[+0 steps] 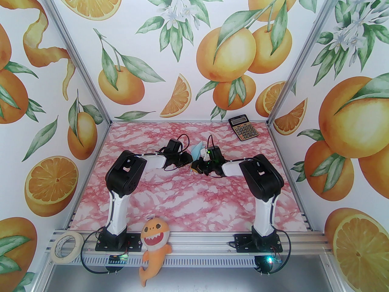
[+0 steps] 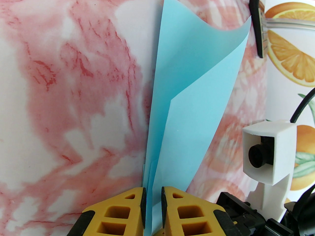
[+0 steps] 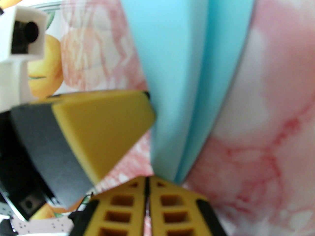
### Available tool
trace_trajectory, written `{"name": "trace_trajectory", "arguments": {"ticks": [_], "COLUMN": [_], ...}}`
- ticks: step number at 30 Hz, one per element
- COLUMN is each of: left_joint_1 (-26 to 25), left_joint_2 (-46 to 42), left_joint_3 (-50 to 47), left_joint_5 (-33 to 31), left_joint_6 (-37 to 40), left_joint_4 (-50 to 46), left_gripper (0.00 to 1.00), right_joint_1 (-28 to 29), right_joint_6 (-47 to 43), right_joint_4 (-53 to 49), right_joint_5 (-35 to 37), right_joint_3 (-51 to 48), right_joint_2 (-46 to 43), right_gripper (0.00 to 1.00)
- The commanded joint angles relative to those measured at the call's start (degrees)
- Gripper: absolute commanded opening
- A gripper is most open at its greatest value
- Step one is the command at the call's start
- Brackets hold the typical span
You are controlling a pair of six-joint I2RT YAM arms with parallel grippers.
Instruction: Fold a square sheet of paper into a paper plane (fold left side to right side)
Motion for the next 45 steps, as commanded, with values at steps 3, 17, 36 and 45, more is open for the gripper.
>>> {"name": "trace_trajectory", "arguments": {"ticks": [3, 17, 36, 45], "left_joint_1": [-1.8, -2.0, 0.8, 0.9], "left_joint_2": [2.8, 2.6, 0.3, 1.6], "left_joint_3": [1.0, 0.9, 6.4, 10.7], "left_joint_5": [1.3, 1.3, -0.9, -1.5], "left_joint_6": [-0.6, -0.5, 5.0, 9.4], "left_joint_4": [0.8, 0.7, -5.6, -9.7], "left_gripper": [0.19, 0.19, 0.39, 0.35], "right_joint_1": [0.2, 0.3, -0.1, -0.5], "right_joint_6": [0.2, -0.8, -6.4, -9.2], "right_joint_4": [0.5, -5.8, -18.1, -21.2], "right_joint_5": [1.2, 4.5, 3.6, 1.8], "right_joint_3": [1.1, 2.8, 4.3, 5.2], "right_joint_2": [1.6, 1.9, 3.3, 2.6], "right_gripper": [0.10, 0.07, 0.00, 0.01]}}
